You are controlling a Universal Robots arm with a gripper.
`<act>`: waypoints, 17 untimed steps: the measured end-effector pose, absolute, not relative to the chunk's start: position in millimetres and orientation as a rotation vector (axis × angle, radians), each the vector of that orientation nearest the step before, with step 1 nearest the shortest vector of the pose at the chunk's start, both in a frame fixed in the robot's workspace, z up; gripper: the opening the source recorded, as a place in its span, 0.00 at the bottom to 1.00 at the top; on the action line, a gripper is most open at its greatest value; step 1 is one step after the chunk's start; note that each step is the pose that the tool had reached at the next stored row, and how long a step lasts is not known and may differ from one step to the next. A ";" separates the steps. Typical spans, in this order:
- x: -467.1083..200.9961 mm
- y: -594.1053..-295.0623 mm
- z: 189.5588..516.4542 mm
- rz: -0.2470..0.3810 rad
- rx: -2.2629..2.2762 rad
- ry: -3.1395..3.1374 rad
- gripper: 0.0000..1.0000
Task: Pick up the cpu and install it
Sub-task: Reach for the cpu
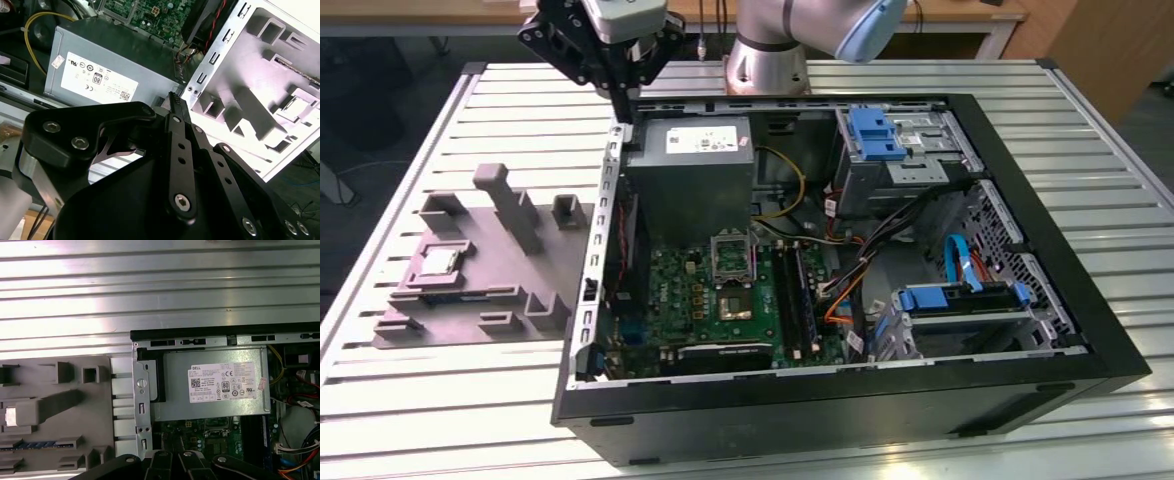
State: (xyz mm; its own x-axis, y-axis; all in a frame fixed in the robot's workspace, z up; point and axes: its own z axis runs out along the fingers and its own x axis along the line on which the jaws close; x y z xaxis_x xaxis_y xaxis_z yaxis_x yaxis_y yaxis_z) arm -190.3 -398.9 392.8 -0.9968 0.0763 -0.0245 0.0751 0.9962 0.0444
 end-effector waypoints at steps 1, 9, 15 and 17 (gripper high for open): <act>-190.5 -398.9 392.8 0.068 0.118 3.112 0.11; -192.6 -398.9 392.8 0.068 0.118 3.112 0.11; -194.1 -398.9 392.7 0.068 0.118 3.112 0.11; -194.6 -398.9 392.7 0.068 0.118 3.112 0.11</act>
